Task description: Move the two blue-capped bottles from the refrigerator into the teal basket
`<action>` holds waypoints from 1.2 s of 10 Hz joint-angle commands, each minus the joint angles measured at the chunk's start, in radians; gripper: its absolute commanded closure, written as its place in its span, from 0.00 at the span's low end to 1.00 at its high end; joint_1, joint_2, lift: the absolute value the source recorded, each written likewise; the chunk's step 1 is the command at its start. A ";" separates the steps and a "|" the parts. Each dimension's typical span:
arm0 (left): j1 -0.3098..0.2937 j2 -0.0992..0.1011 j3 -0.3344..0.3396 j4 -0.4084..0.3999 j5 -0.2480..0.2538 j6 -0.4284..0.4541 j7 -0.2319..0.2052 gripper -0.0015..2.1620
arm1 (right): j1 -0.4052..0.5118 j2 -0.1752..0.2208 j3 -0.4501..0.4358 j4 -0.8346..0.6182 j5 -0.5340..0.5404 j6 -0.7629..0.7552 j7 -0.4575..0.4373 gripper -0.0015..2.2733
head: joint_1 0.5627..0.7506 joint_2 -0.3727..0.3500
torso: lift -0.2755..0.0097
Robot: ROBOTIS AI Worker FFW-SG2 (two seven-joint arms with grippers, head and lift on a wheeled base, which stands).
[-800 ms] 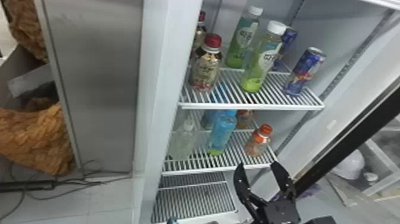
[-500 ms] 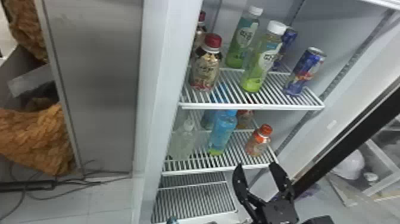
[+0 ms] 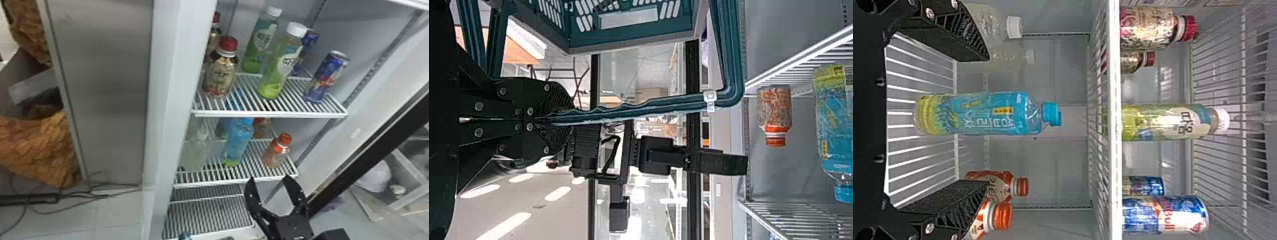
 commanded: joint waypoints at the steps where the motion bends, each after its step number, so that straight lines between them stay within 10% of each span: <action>1: 0.000 0.000 0.000 0.000 0.001 0.000 0.000 0.53 | -0.028 -0.003 0.003 0.042 0.002 0.000 0.000 0.06 | 0.70 0.03 | 0.48; 12: 0.000 -0.004 0.002 0.000 0.003 -0.002 0.000 0.53 | -0.330 -0.056 0.103 0.371 0.003 -0.052 -0.035 0.06 | 0.70 0.03 | 0.48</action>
